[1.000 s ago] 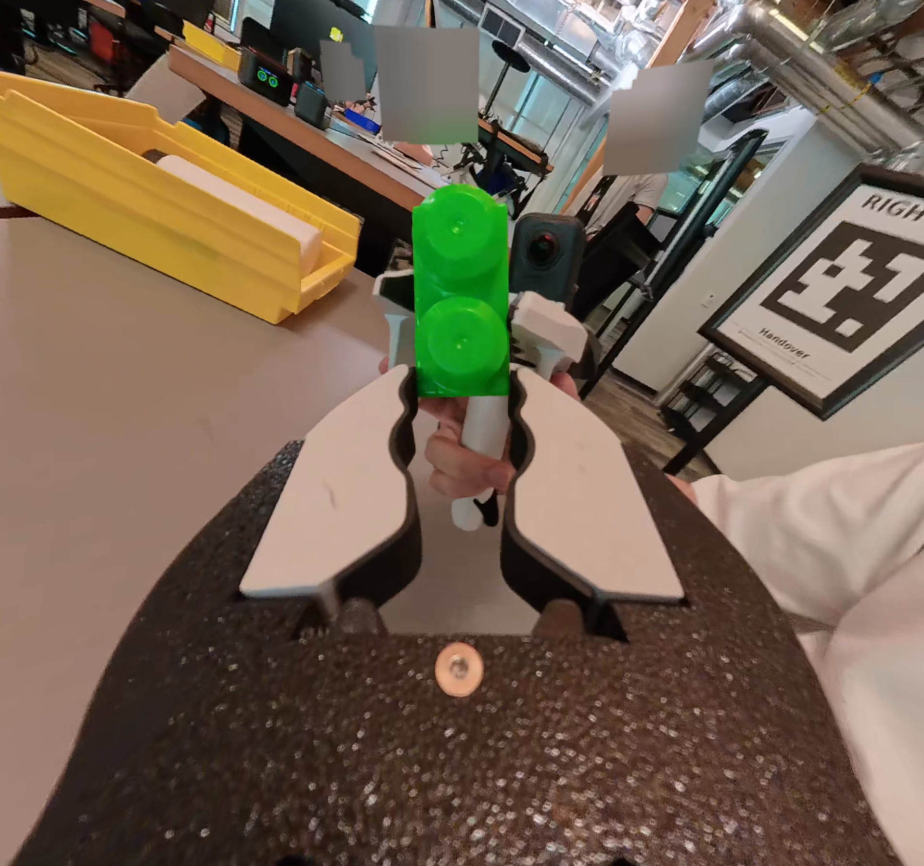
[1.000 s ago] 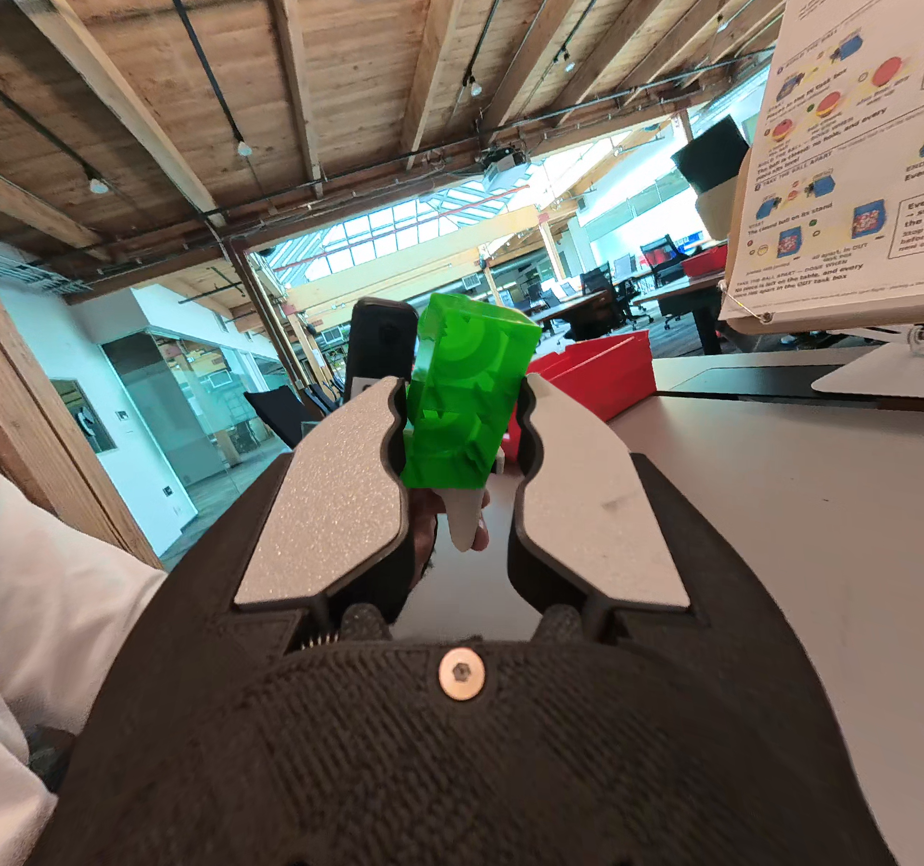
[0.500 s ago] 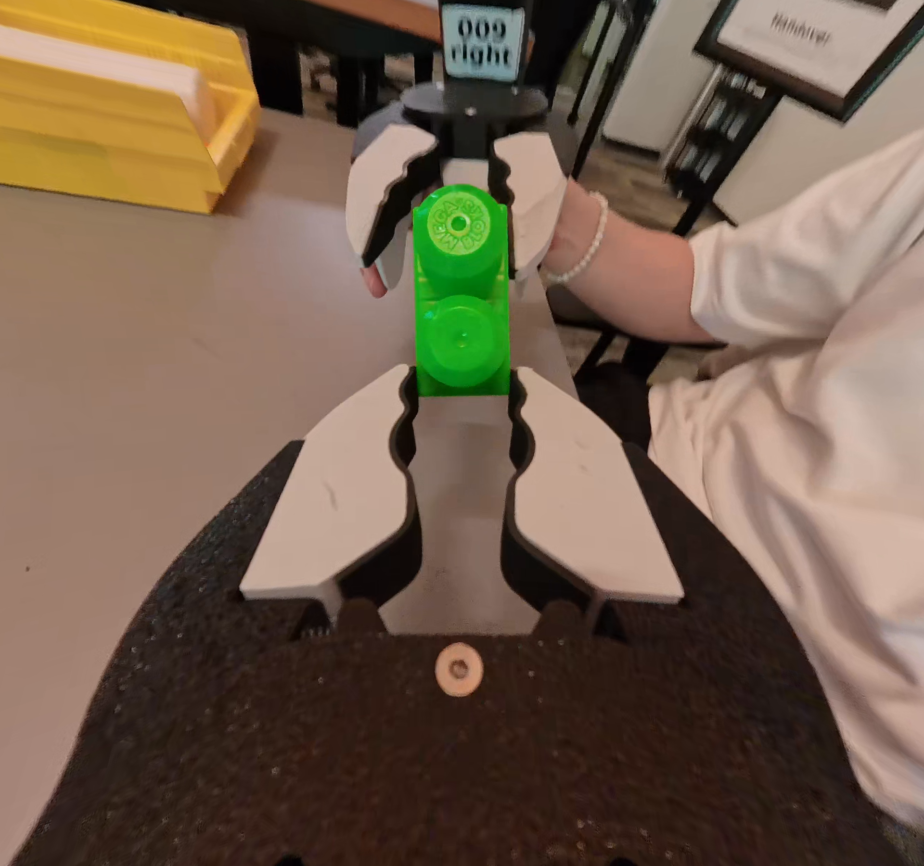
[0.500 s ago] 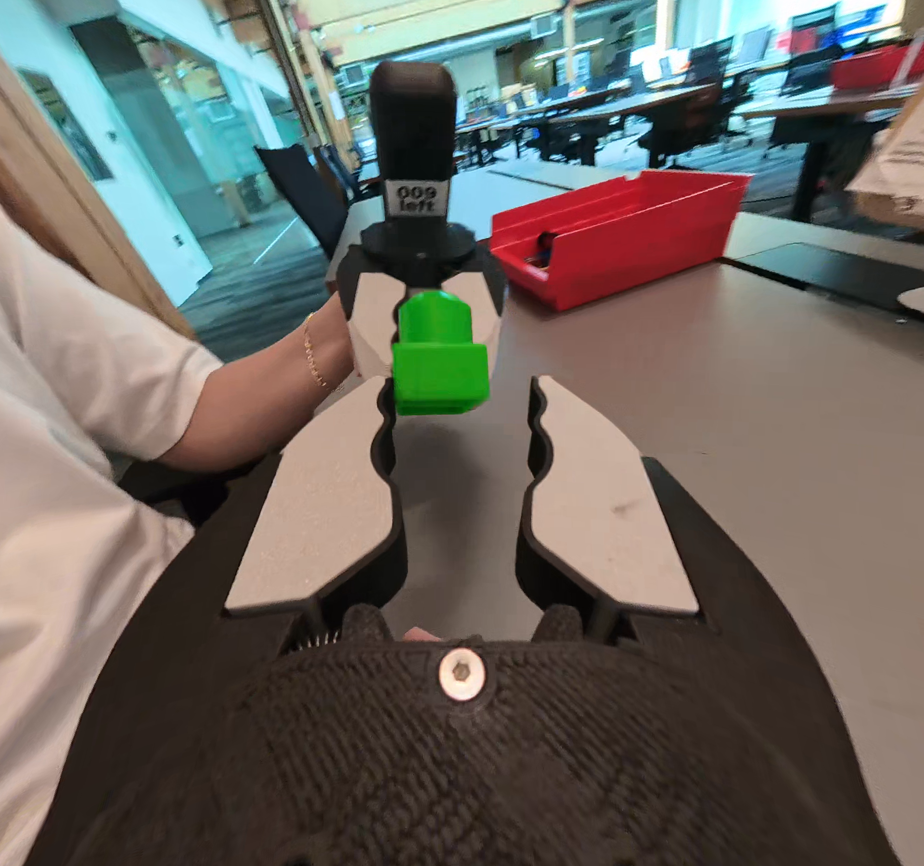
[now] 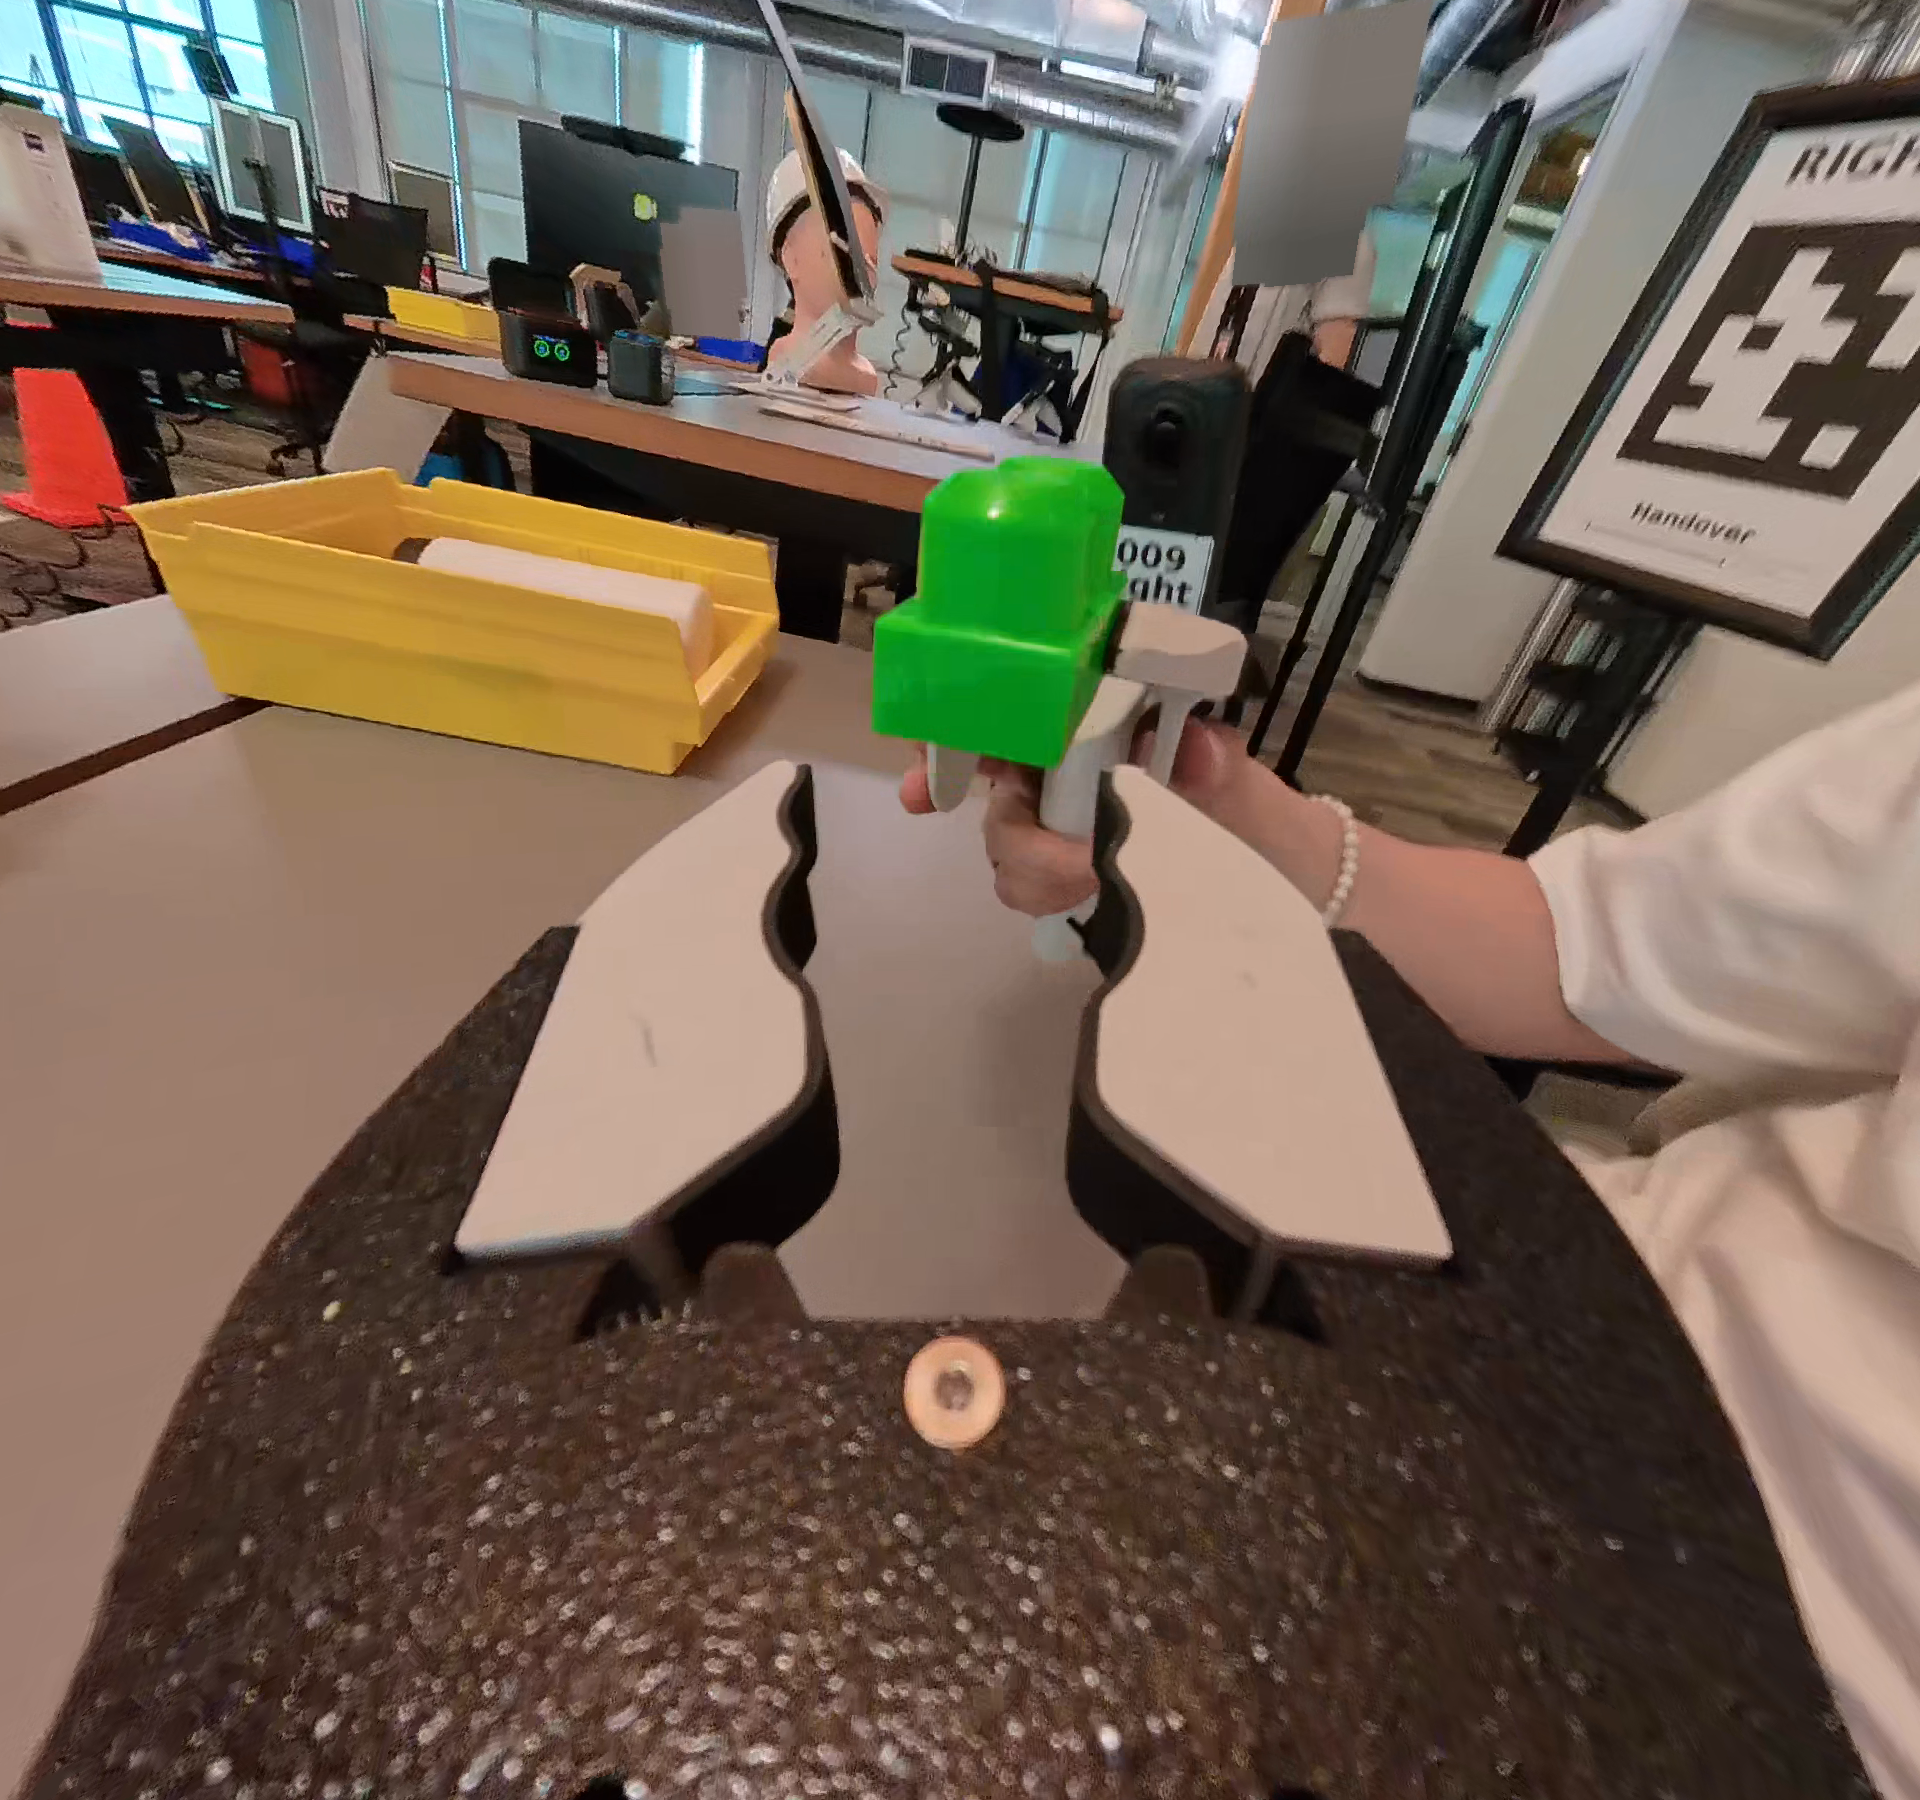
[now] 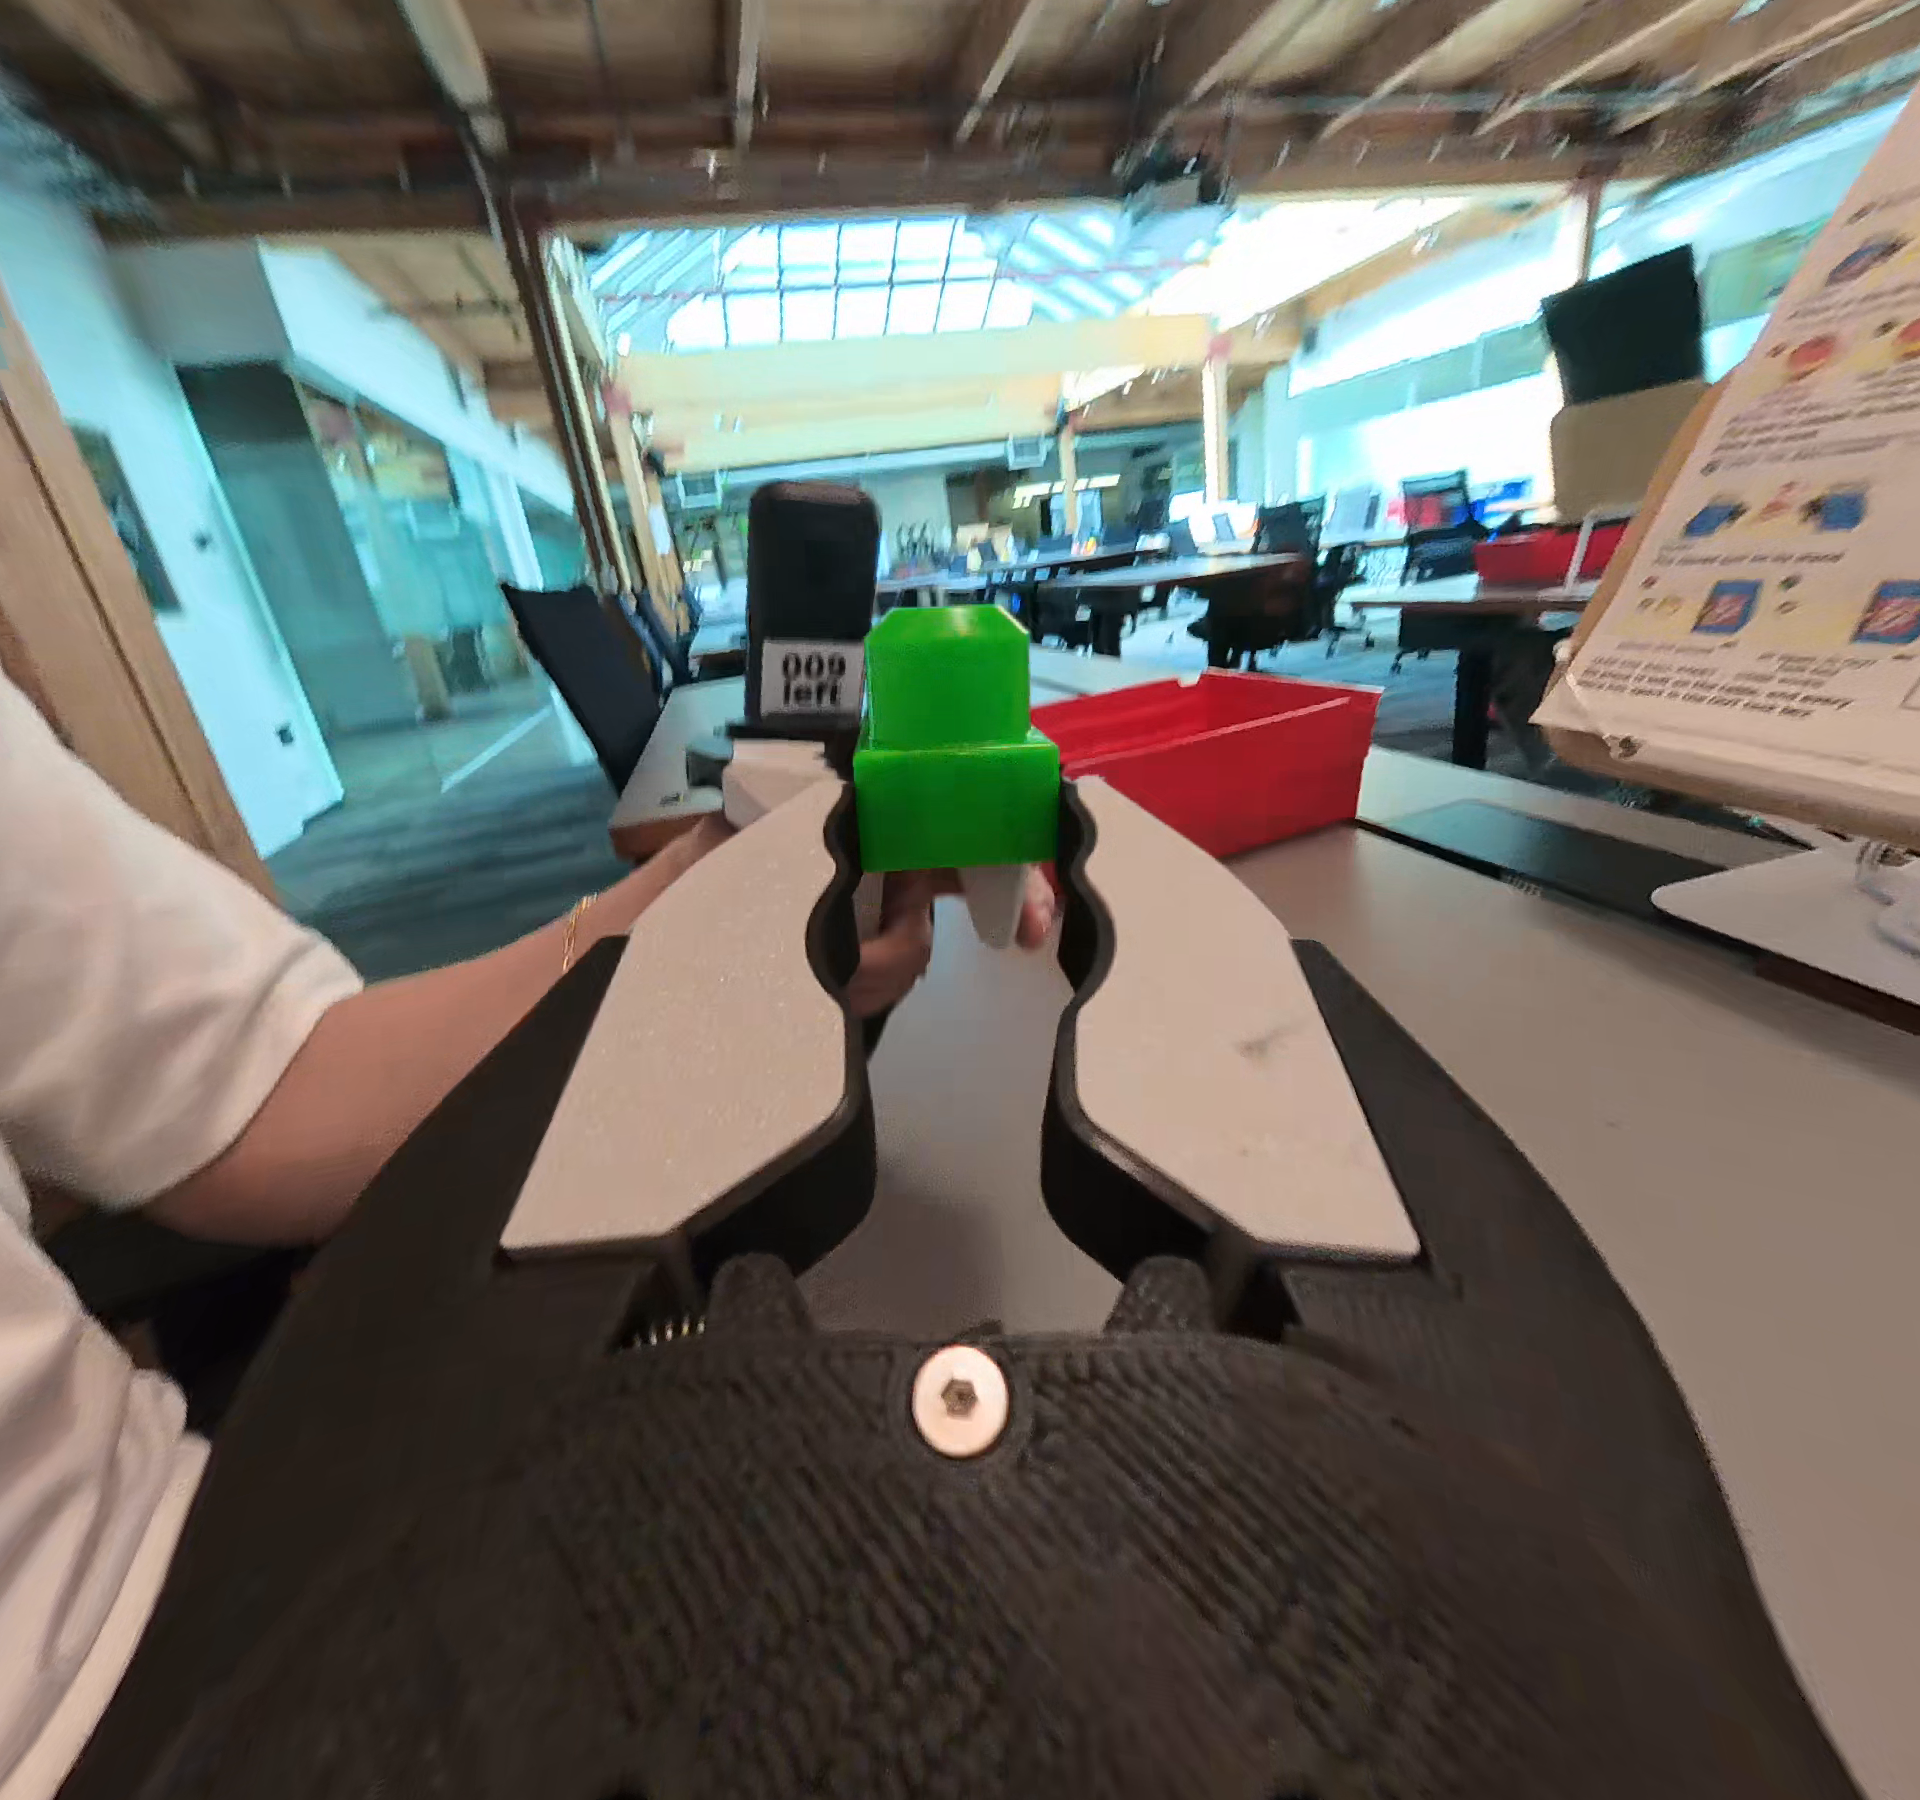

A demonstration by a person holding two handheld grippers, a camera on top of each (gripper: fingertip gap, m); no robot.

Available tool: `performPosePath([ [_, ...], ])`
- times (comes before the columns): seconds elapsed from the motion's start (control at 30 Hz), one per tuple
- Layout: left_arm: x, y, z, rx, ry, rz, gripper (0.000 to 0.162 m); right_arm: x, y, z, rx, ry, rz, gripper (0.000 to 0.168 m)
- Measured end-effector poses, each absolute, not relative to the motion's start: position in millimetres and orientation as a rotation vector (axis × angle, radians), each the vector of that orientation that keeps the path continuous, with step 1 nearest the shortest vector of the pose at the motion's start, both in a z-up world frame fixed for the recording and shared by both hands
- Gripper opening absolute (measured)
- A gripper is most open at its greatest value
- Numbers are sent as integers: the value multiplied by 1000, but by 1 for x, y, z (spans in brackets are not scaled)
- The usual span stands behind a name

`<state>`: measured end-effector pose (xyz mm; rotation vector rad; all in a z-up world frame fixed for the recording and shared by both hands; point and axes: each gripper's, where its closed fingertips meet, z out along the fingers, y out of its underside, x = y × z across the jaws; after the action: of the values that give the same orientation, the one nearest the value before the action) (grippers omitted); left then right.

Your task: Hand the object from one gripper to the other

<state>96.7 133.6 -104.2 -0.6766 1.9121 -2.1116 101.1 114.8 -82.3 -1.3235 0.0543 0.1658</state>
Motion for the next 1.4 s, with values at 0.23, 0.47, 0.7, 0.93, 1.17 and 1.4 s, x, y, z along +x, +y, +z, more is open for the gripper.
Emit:
performPosePath([
  [0.23,104,123,-95,-734,1737,-2348,39,103,122,-88,-1288,104,189,36],
  [0.47,107,127,-120,-745,1946,-2103,36,114,116,-106,-1478,56,6,44],
  [0.7,90,122,-153,-590,2286,-1699,36,93,118,-114,-1627,-113,-78,43],
  [0.93,79,115,-155,-488,2346,-1653,36,74,123,-123,-1653,-221,5,29],
  [1.17,93,112,-129,-591,2105,-1890,53,95,112,-73,-1297,20,96,28],
  [1.4,92,88,-121,-701,2031,-2240,38,101,113,-70,-1184,112,182,28],
])
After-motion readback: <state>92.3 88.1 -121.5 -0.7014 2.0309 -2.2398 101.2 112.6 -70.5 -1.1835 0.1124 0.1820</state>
